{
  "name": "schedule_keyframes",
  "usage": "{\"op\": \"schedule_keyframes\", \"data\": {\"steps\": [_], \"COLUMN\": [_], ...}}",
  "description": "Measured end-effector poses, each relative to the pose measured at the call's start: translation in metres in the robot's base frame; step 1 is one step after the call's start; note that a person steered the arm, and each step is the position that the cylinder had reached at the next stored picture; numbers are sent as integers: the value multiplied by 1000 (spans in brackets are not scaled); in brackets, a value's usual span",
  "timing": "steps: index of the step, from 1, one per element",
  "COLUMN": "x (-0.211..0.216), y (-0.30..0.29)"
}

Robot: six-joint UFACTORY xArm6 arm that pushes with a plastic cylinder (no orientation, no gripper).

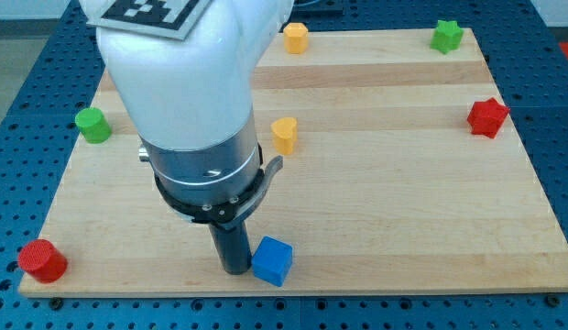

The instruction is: Push yellow heart towards bottom right

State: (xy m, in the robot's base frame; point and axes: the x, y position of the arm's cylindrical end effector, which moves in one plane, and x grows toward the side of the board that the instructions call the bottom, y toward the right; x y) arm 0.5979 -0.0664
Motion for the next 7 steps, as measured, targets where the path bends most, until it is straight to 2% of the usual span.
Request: {"op": "schedule_keyframes", "data": {"steps": [2, 3, 4, 5, 7], "x": [0, -3, -24, -47, -151], "y": [22, 19, -4, -16, -23]}}
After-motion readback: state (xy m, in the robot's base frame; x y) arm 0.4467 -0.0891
